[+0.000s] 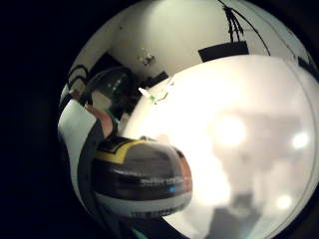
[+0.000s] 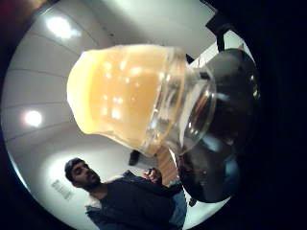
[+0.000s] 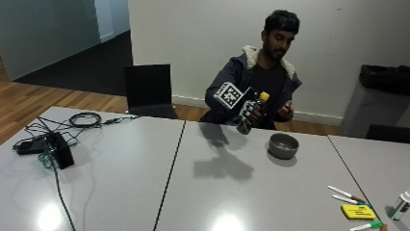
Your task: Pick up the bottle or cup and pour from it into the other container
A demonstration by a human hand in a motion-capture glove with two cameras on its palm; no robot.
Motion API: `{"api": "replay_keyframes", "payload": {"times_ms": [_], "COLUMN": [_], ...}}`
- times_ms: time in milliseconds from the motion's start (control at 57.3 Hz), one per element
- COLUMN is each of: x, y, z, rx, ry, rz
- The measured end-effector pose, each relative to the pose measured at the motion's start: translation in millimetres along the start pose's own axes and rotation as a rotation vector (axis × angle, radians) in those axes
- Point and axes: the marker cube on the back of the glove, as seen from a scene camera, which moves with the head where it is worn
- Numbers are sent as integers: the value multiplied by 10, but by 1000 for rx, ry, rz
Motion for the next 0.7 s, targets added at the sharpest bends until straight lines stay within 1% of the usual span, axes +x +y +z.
{"api": "replay_keyframes", "payload": {"times_ms": [52, 122, 227, 297, 506, 611, 698], "x": [-111, -237, -339, -356, -438, -481, -532], "y": [20, 31, 45, -57, -146, -181, -99], "z": [28, 114, 289, 412, 866, 1084, 1301], "rx": [-8, -64, -148, -188, -256, -250, -233], "ry": [158, 369, 611, 765, 1093, 1267, 1438], "rz": [-34, -71, -106, -154, -283, -370, -445]}}
